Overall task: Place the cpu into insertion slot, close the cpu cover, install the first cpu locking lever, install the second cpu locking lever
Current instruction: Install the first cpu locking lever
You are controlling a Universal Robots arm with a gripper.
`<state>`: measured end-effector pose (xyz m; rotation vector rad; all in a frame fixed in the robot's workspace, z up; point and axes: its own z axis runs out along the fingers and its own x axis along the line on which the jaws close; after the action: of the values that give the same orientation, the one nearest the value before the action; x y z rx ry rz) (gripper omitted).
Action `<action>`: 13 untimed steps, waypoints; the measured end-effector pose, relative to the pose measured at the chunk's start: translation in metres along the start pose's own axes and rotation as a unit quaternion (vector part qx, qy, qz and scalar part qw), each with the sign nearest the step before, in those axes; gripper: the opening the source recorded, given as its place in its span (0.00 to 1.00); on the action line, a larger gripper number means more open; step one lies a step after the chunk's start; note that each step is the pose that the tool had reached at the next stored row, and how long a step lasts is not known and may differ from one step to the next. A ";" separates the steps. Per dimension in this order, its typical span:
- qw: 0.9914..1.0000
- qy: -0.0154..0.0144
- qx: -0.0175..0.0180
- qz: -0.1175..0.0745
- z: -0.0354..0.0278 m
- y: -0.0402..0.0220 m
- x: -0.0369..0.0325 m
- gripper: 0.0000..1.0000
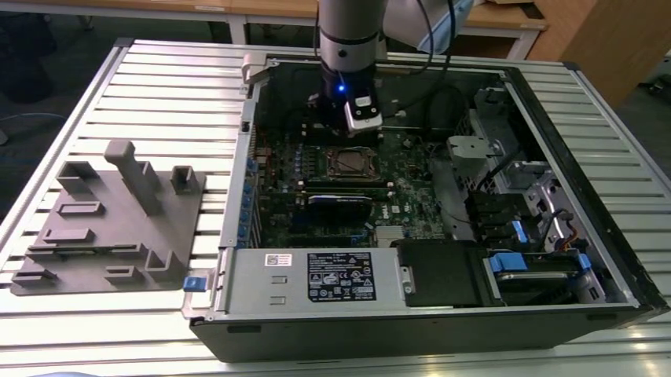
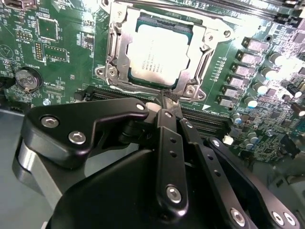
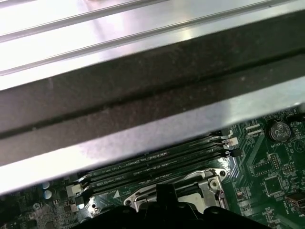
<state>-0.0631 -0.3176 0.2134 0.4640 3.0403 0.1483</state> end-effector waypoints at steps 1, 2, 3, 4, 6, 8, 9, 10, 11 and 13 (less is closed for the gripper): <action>1.000 0.000 0.000 0.000 -0.0006 0.0001 0.0000 0.11; 1.000 0.000 0.001 0.000 -0.0006 0.0001 0.0000 0.11; 1.000 0.000 0.001 0.000 -0.0006 0.0001 0.0000 0.11; 1.000 0.000 0.001 0.000 -0.0006 0.0001 0.0000 0.11; 1.000 0.000 0.001 0.000 -0.0006 0.0001 -0.0001 0.11; 1.000 0.001 0.001 0.000 -0.0005 0.0008 -0.0024 0.11; 1.000 0.003 0.002 0.000 -0.0003 0.0015 -0.0047 0.11; 1.000 0.004 0.002 0.000 -0.0001 0.0022 -0.0070 0.11; 1.000 0.006 0.003 0.000 0.0001 0.0030 -0.0095 0.11; 1.000 0.011 0.005 0.001 0.0005 0.0044 -0.0139 0.11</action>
<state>-0.0485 -0.3176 0.2141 0.4680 3.0637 0.1378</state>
